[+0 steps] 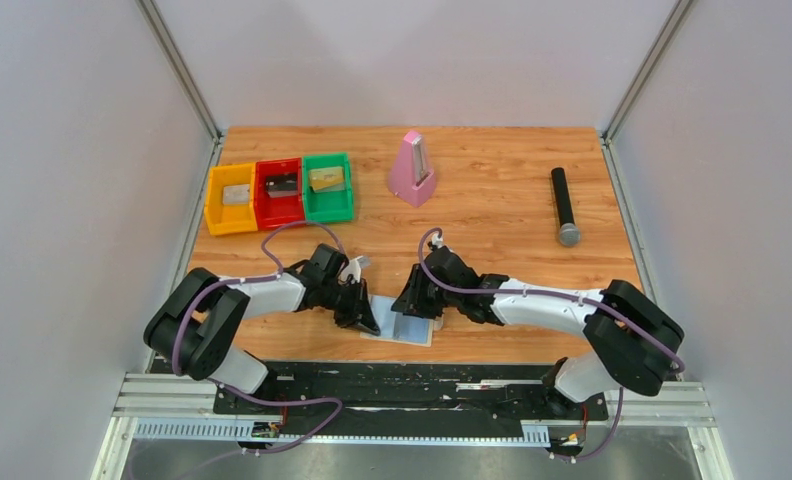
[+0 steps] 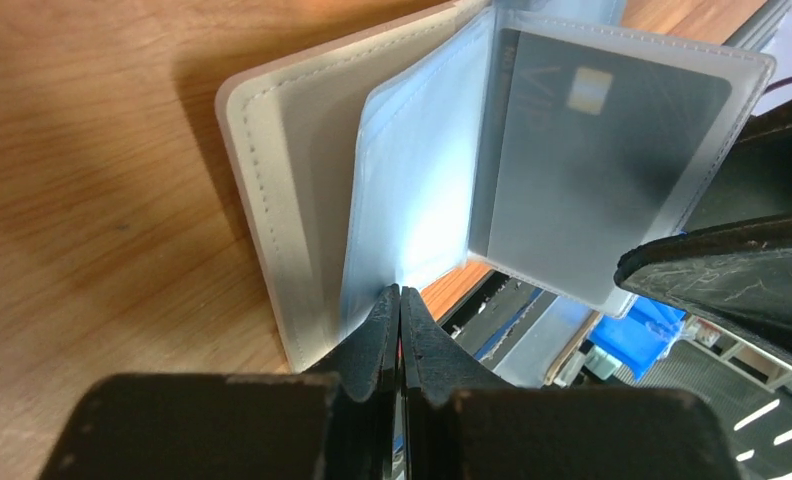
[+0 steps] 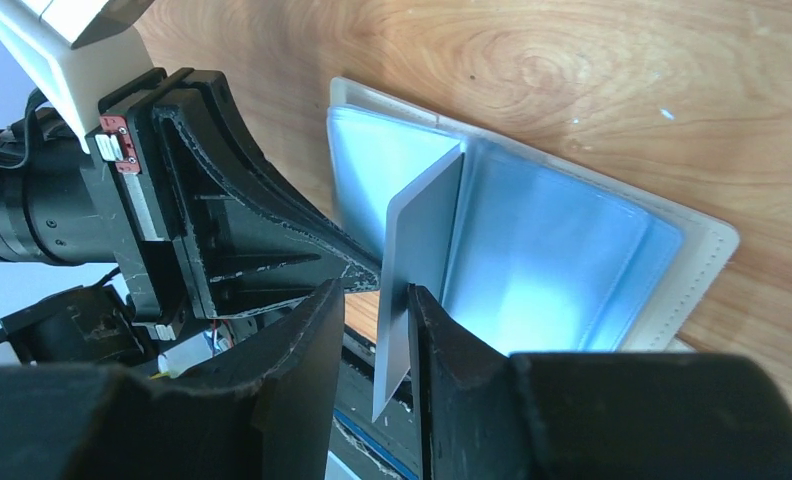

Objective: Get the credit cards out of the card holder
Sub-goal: Remove the credit card from the card holder.

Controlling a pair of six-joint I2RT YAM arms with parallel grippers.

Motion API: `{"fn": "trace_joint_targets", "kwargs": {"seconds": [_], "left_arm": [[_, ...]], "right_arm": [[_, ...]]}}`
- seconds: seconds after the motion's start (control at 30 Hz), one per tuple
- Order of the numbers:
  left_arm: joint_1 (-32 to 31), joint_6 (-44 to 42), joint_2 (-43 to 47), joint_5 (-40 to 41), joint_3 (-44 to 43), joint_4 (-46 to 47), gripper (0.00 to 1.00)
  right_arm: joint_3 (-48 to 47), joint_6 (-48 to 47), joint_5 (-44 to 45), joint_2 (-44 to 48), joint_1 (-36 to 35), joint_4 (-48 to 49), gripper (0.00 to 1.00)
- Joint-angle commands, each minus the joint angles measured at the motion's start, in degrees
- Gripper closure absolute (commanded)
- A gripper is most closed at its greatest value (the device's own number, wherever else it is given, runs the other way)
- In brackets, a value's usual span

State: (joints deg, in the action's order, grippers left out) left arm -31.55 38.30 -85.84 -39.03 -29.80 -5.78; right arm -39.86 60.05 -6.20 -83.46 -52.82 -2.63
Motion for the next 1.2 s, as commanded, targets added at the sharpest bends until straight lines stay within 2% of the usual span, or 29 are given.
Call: {"fn": "trace_joint_targets", "kwargs": {"seconds": [0.0, 0.33, 0.47, 0.73, 1.17], "left_arm": [[-0.4, 0.9, 4.5, 3.3, 0.1, -2.0, 0.93], [0.4, 3.3, 15.1, 12.6, -3.6, -12.4, 0.88], [1.6, 3.5, 17.7, 13.2, -4.3, -13.9, 0.86], [1.7, 2.9, 16.6, 10.5, -5.1, -11.9, 0.86], [1.7, 0.0, 8.7, 9.0, -3.9, -6.1, 0.9]], "right_arm": [[-2.2, -0.4, -2.8, -1.2, -0.4, 3.9, 0.69], [-5.8, -1.3, -5.2, -5.0, -0.4, 5.1, 0.69], [-5.9, -2.5, -5.4, -4.3, -0.3, 4.4, 0.69], [-4.3, -4.4, -4.8, -3.0, -0.2, 3.5, 0.69], [-3.0, -4.0, -1.6, -5.1, 0.3, 2.9, 0.73]]}}
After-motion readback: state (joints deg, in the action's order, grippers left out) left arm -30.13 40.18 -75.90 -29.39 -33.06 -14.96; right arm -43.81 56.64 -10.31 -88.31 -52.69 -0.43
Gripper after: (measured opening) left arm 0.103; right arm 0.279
